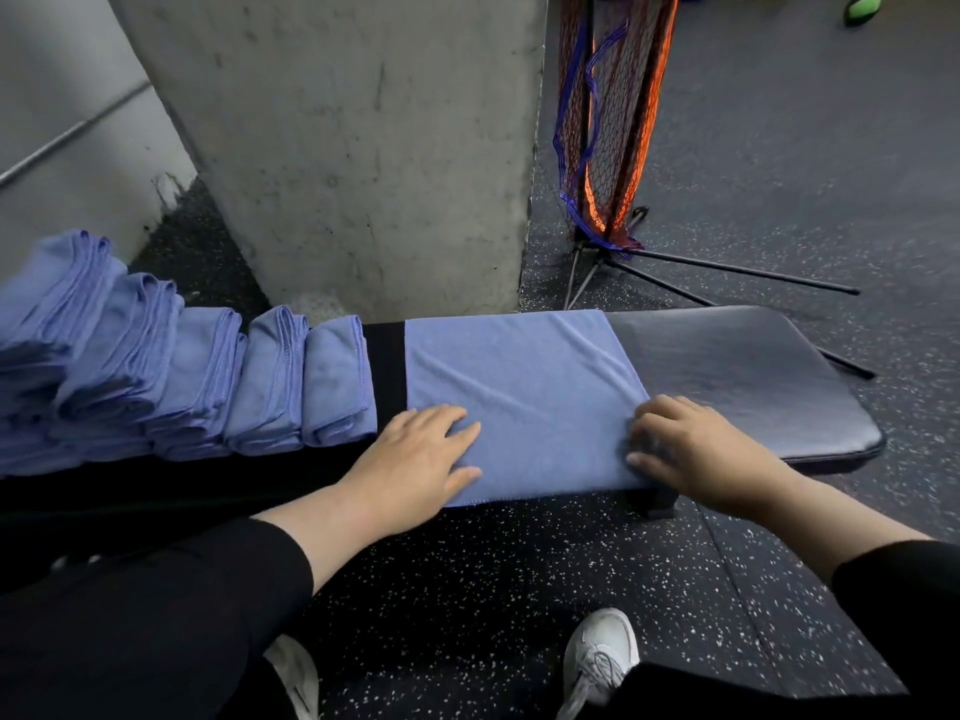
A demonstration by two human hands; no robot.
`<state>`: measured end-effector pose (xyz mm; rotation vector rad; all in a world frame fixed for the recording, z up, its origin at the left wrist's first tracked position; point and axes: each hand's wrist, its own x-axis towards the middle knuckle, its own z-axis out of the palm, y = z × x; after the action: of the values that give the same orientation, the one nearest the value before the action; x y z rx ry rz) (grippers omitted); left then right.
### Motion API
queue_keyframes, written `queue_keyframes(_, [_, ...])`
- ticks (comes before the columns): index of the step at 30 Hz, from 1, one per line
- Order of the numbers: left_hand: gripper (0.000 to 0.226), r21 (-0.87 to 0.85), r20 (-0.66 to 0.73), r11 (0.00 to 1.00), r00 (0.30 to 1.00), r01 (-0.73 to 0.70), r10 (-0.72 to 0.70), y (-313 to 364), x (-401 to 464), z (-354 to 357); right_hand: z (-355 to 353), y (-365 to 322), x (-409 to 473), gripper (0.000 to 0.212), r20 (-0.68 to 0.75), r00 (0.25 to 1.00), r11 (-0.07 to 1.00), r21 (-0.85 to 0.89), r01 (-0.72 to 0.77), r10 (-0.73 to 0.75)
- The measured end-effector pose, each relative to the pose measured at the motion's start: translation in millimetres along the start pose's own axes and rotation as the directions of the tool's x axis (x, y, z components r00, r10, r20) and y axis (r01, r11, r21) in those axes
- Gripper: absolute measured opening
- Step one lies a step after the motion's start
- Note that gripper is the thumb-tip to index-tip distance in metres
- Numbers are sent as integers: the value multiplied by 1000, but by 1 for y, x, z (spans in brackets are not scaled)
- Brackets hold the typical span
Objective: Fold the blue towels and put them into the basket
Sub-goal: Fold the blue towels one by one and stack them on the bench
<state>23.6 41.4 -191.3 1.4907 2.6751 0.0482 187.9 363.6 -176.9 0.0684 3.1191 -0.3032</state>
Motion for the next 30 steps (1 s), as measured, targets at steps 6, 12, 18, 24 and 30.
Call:
queue_keyframes(6, [87,217,-22,961,984,-169,178,-3,-30,16,14,13,-20,76,47,995,984,-152,96,-90])
queue_keyframes(12, [82,118,-149,974,966,-195,212,-11,-28,17,15,22,-26,64,-39,992,992,-57,116,-119])
queue_keyframes(18, [55,-60,-219,978,959,-199,181,-20,-28,22,9,20,-27,24,-161,980,993,-36,113,-118])
queue_keyframes(24, [30,-316,-25,948,998,45,-55,-20,-33,-12,-12,7,-23,31,-69,997,998,41,43,-40])
queue_keyframes(30, [42,-539,412,799,911,266,-25,-24,-20,-57,-41,-16,-11,22,180,961,867,419,-269,211])
